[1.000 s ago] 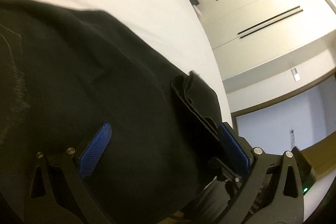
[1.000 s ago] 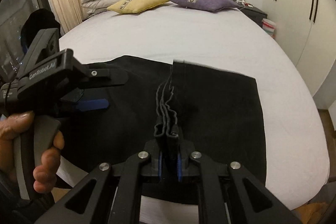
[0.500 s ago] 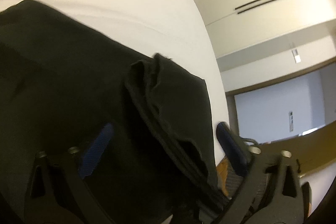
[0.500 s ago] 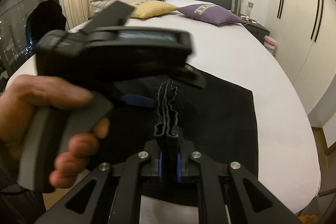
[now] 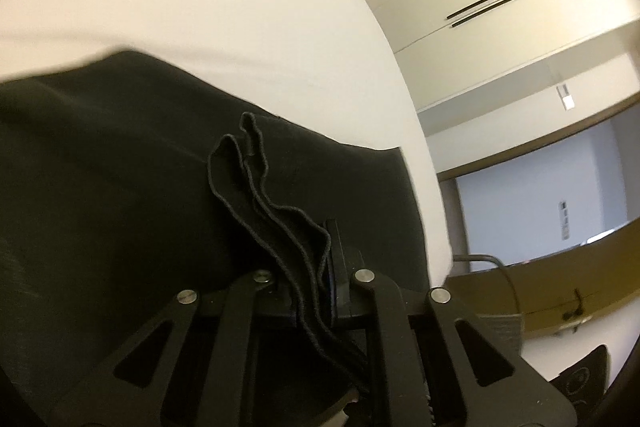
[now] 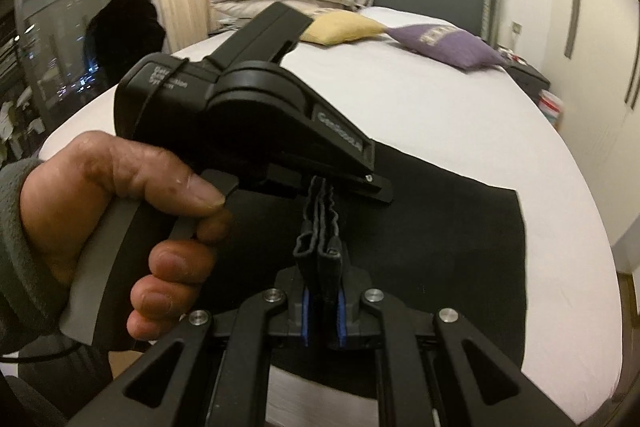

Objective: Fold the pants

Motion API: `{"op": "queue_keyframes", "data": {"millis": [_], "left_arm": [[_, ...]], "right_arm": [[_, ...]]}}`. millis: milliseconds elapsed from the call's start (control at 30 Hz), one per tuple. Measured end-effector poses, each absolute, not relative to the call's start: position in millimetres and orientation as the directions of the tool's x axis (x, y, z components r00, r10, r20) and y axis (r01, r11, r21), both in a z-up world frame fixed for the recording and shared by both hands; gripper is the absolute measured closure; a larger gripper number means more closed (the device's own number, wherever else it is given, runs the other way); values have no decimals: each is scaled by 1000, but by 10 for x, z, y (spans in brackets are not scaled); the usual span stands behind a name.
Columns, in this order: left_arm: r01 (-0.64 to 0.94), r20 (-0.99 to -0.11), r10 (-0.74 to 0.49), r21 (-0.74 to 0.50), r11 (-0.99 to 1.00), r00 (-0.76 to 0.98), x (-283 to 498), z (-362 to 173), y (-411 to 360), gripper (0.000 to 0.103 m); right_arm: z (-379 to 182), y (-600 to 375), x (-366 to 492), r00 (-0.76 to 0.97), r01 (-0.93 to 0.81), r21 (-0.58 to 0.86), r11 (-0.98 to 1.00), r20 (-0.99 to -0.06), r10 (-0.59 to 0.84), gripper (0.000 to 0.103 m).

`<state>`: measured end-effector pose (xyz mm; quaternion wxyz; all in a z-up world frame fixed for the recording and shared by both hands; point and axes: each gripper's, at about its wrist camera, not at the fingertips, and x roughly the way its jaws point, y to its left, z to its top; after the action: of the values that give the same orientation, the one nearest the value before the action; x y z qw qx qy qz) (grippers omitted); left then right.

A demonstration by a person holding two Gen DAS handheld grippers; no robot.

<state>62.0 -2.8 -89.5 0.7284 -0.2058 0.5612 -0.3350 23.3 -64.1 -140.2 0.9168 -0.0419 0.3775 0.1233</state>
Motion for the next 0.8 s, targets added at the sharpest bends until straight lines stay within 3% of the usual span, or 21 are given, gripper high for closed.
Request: {"op": "queue_keyframes", "data": {"millis": [200,667,767,800], "left_arm": [[254,-743,-646,-600,759,176,658,-990,290,95],[267,-785,-585,-530,805,204,601,-1228,406,95],[270,-784,-585,-529,805,206,604,-1327,433,94],[262,-780,-592,-539,800,204,622,-1359,396,94]], "right_arm": [[-1547,-322,447,648,-316,23,949,-725,234,92],[-1715,-144,564,607,-347,38,937,-752,255,91],[-1850,-156,650,567,-347,92,933,-772,287,82],[-1931,-172,686,536,-345,115,932,-791,296,75]]}}
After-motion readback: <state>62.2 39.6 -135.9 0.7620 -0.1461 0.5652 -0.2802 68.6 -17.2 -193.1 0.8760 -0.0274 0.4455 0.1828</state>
